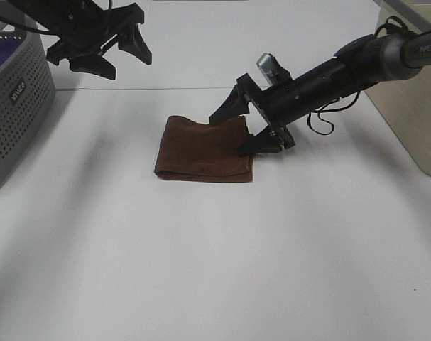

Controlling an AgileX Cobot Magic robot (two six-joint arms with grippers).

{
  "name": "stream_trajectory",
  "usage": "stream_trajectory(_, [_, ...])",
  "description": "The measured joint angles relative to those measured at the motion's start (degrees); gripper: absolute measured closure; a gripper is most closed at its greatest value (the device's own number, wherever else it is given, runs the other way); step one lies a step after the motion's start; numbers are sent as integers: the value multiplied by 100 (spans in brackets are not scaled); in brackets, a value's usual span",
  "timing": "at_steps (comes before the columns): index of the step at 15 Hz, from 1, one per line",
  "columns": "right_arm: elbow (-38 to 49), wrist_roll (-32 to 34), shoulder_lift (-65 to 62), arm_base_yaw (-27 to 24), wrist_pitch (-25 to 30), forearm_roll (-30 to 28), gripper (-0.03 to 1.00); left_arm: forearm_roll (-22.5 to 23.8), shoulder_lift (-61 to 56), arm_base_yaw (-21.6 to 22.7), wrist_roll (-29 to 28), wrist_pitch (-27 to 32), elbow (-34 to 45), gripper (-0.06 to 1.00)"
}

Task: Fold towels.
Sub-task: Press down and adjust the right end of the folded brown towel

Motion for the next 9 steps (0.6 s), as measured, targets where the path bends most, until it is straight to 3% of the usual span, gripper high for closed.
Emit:
stream_trajectory(1, [0, 0, 0, 0, 0, 0, 11, 0, 0, 0, 0, 0, 0, 27])
stream_trajectory(2, [0, -11, -40, -126, 407, -17, 11, 52, -6, 0, 0, 57, 0, 27])
stream_trajectory(6, [0, -149, -573, -126, 579, -390, 11, 92, -281, 0, 183, 338, 0, 27])
stream_trajectory(9, [0, 561, -1879, -126, 602, -1879, 11, 361, -1014, 0, 355, 928, 0, 27])
